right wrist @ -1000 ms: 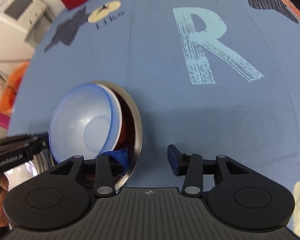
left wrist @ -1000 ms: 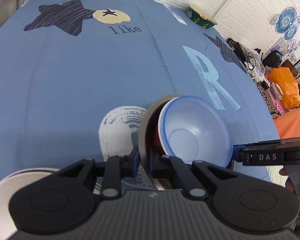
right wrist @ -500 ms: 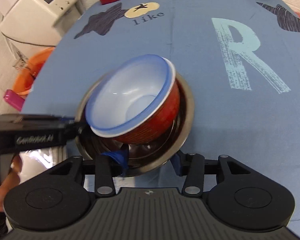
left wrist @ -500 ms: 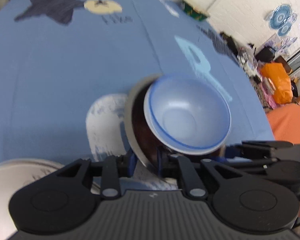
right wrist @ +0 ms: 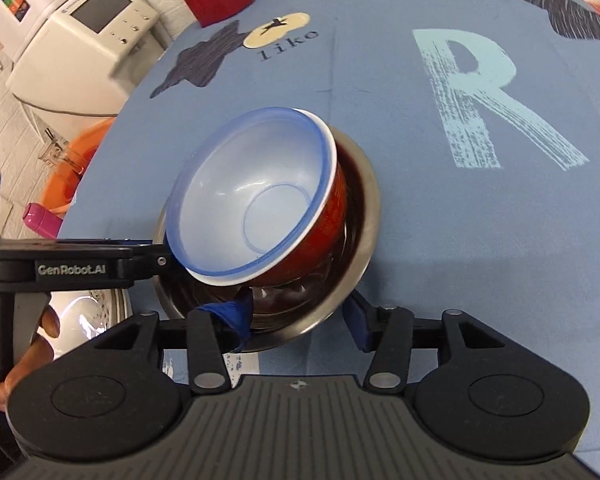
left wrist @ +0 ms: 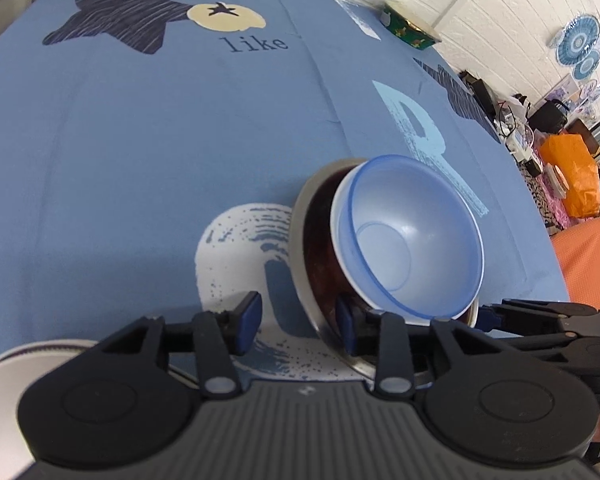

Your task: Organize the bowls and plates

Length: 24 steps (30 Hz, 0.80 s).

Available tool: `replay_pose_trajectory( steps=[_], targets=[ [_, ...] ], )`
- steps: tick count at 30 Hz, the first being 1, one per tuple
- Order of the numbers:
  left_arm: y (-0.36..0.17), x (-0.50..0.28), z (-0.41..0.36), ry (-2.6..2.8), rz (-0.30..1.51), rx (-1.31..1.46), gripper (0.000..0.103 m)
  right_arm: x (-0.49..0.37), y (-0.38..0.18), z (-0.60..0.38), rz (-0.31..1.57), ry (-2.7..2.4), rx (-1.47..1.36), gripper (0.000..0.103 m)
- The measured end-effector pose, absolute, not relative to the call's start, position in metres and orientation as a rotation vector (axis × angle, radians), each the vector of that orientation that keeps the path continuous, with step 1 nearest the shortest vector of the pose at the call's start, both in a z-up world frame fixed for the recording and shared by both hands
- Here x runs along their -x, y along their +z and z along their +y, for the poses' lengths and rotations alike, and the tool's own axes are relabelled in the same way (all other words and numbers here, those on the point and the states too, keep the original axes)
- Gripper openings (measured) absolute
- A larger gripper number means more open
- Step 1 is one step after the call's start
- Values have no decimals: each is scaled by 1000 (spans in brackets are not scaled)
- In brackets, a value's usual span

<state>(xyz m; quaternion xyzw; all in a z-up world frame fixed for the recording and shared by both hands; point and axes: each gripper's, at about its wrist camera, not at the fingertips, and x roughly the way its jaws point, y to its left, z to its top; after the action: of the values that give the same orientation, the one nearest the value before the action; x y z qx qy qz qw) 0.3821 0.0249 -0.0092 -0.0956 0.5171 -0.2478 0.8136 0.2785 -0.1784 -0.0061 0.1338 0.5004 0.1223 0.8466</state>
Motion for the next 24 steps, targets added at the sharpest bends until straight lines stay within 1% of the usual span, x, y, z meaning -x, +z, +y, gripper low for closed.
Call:
replay_pose_trajectory(
  steps=[1,3,10,13,18,24],
  targets=[
    [-9,-383,27,-530,1103,211,39,-280,-5,-182,1060,263,-290,34],
    [-7,-383,30,-521,1086,183,53,-279,-4,-193,1060,269,-325,35],
    [-8,-395,36,-475,1104,236,53,-273,15,-220,1010,197,-359,36],
    [-7,-399,36,-478,1109,244,53,-283,11,-228,1007,154,-355,37],
    [-7,-406,39,-464,1116,250,54,-301,2,-241,1012,150,-428,37],
    [-6,-407,36,-460,1095,206,54,-301,-11,-252,1010,226,-516,36]
  ],
)
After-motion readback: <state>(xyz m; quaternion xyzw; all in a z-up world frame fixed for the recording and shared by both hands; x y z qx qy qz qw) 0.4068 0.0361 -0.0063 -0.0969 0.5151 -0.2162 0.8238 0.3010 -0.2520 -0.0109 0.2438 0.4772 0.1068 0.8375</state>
